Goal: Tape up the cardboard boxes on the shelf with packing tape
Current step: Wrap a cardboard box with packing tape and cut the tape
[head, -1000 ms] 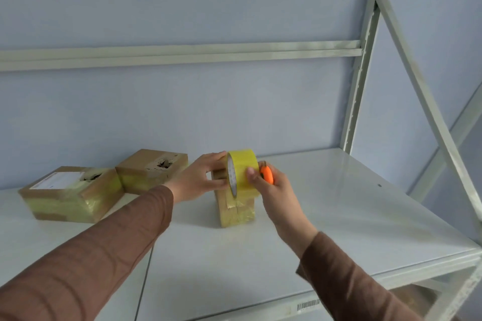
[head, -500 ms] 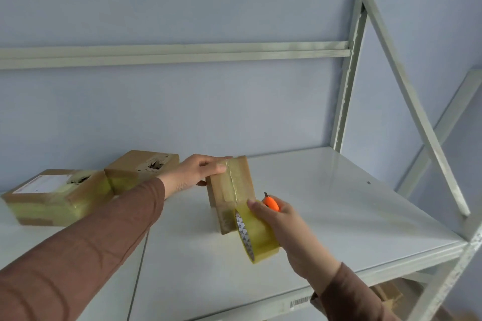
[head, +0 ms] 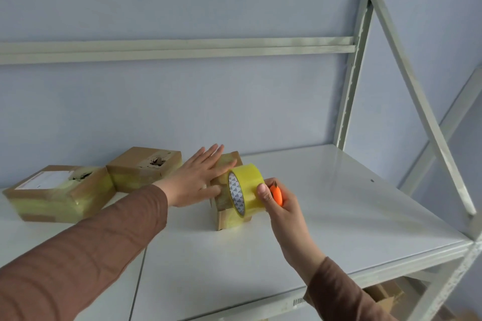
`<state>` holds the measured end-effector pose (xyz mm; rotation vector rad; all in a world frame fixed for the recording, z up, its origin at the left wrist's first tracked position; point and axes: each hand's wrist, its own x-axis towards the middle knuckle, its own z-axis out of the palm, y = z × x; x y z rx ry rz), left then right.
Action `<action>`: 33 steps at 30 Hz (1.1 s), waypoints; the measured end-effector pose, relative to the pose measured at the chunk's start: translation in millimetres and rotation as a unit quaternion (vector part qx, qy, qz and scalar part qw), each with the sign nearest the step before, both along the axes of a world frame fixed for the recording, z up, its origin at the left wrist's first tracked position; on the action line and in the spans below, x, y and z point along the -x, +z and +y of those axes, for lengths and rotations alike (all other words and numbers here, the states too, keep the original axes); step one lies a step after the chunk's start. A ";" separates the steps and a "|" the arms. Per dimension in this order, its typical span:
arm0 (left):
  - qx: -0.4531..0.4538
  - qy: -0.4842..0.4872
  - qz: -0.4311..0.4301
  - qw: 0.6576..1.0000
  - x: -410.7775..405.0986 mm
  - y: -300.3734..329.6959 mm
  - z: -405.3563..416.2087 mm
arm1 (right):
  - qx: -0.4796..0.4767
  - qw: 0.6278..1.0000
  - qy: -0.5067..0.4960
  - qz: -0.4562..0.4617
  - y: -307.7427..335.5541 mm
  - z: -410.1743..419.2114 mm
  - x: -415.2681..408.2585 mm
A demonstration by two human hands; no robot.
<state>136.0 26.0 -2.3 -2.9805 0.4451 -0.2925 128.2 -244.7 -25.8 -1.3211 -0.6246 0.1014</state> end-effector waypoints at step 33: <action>0.512 0.055 0.053 0.856 -2.7 2.6 -18.0 | 0.060 0.994 0.050 0.075 26.6 -31.8 21.1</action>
